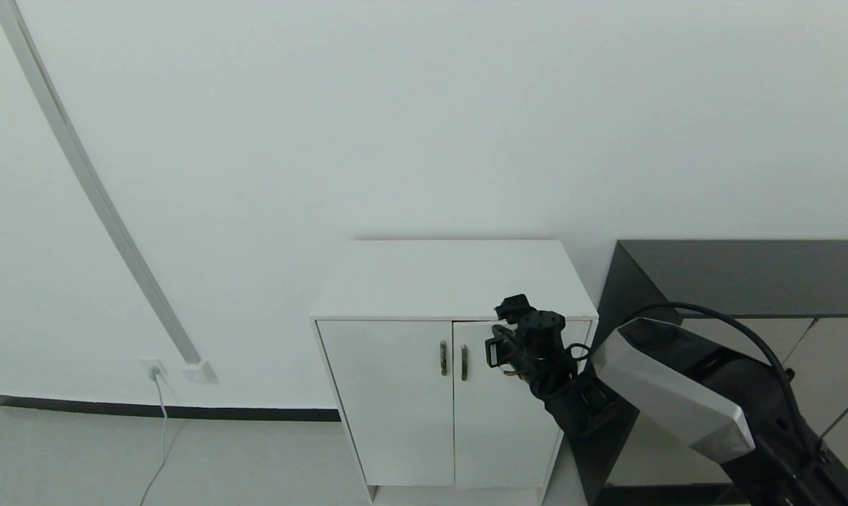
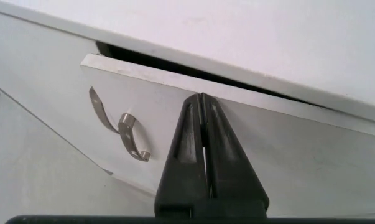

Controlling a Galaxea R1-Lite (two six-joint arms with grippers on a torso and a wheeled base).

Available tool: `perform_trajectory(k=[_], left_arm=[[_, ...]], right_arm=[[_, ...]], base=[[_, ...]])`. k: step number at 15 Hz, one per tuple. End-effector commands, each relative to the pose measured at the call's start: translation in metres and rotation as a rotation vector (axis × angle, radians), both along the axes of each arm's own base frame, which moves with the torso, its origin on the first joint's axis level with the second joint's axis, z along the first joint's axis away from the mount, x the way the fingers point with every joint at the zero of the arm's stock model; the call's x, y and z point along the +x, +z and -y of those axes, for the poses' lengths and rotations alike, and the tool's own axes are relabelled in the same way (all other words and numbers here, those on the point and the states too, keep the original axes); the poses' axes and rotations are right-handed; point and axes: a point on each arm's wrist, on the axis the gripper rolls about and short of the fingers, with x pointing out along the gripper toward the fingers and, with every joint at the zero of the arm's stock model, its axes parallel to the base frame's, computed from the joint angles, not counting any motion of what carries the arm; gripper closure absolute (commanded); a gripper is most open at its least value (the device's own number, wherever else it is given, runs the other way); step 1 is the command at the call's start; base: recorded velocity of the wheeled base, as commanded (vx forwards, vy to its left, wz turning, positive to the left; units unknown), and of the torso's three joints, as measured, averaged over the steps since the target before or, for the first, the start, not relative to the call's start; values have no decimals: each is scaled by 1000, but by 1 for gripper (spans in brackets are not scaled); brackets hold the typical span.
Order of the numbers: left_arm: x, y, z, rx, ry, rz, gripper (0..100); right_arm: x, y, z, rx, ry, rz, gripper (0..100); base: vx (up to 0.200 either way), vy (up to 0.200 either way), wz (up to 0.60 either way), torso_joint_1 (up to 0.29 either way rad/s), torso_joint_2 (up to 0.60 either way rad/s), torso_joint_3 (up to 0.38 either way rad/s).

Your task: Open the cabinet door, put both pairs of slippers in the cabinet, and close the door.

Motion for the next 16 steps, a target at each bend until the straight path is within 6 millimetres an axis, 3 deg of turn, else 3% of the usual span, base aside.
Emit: perform_trajectory(k=[1,16], left_arm=[[0,0,0,0,1,-1,100],[0,0,0,0,0,-1,100]], right_arm=[[2,-3,0,1,-1,3,100],[13,-3,3,0,-18,8,100]], base=[[0,0,0,0,0,0],[0,0,0,0,0,0]])
